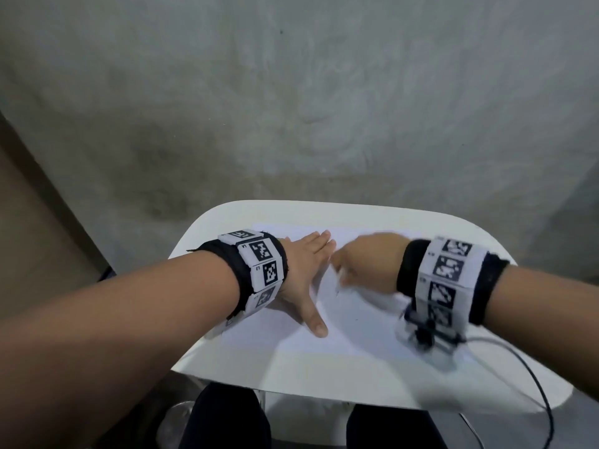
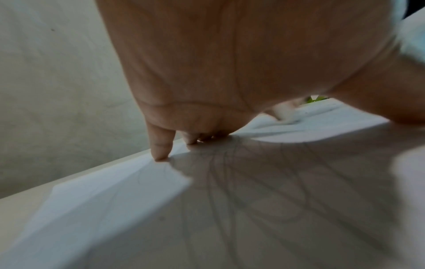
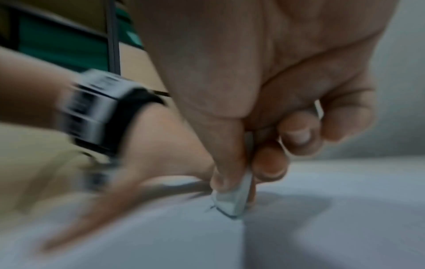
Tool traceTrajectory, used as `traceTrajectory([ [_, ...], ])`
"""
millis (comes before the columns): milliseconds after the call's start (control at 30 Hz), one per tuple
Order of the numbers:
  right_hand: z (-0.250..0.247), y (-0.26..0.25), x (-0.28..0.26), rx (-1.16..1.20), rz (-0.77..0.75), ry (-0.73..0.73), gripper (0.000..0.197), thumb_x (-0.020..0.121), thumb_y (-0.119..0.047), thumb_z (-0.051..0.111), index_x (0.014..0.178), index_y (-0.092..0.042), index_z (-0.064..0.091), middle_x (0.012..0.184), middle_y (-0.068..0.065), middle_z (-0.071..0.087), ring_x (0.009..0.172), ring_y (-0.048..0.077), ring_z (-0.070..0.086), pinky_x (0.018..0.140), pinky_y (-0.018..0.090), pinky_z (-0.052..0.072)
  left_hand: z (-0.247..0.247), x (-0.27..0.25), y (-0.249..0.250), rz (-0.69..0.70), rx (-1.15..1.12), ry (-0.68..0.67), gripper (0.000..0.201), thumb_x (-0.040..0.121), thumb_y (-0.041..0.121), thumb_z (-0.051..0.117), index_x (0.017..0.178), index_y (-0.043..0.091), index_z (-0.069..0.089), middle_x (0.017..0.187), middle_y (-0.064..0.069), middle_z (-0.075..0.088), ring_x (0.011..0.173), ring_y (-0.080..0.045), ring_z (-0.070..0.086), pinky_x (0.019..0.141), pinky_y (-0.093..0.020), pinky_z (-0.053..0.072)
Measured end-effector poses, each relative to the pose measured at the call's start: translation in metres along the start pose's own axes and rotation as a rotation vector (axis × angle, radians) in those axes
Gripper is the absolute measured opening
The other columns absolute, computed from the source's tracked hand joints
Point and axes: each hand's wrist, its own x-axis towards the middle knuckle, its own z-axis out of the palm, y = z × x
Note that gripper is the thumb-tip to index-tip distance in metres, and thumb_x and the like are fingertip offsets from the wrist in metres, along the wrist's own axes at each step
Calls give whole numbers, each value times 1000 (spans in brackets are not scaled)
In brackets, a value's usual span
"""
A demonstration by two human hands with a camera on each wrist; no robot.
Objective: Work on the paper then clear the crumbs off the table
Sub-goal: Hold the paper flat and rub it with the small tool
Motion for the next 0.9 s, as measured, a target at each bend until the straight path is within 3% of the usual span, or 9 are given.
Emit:
traceTrajectory([
  [100,-7,23,6,-157,163,71,19,95,-22,45,106,-18,60,105,-1,65,93,23,59,75,30,45,-1,1,-1,-9,20,-17,146,59,75,73,148,18,-28,155,4,-35,144,-10,-27,121,-47,0],
  [233,3,-4,-1,-181,-27,-26,25,96,-23,46,118,-17,56,99,-2,62,99,27,58,66,26,37,0,0,1,-8,-2,1,147,58,72,76,149,19,-27,155,5,-35,144,-9,-25,121,-43,0],
  [367,-9,36,5,-265,177,34,20,95,-19,40,101,-19,60,88,-3,59,88,26,57,70,28,41,-2,-3,3,-16,23,-19,144,62,72,74,148,17,-28,155,3,-35,144,-10,-26,121,-46,0],
  [467,-2,8,3,-241,14,-11,13,96,-20,43,86,-20,52,82,-2,56,89,27,56,60,25,37,-2,-2,2,-9,14,-12,146,60,73,74,149,17,-28,155,4,-35,144,-10,-26,121,-44,0],
  [533,-1,10,8,-204,-12,-33,14,95,-23,46,97,-17,58,92,-1,62,94,26,59,70,27,44,-2,-1,1,-7,21,-9,146,60,74,74,149,17,-28,155,3,-35,144,-10,-26,121,-44,0],
  [633,-15,39,15,-252,194,1,24,96,-21,44,109,-16,63,102,-1,64,91,24,59,80,32,49,-1,-1,1,-11,28,-17,146,60,74,73,148,18,-28,155,4,-35,144,-9,-26,121,-48,1],
  [767,-4,2,15,-133,-22,-22,15,93,-22,49,104,-23,59,90,0,61,91,28,57,64,27,38,1,0,-2,4,-73,6,148,55,71,79,148,30,-28,156,6,-33,144,-8,-25,121,-45,1],
  [833,-6,17,21,-140,-7,-21,23,93,-23,49,111,-18,62,100,0,64,95,26,59,72,27,44,-1,0,1,-2,-20,-12,147,57,72,76,149,24,-28,156,5,-34,144,-9,-26,121,-44,0],
  [900,-18,40,25,-218,162,-8,19,94,-21,47,103,-16,62,106,-1,66,95,25,62,83,33,52,-3,-1,3,-15,27,-28,145,61,73,74,148,18,-28,155,4,-36,144,-9,-27,121,-46,0],
])
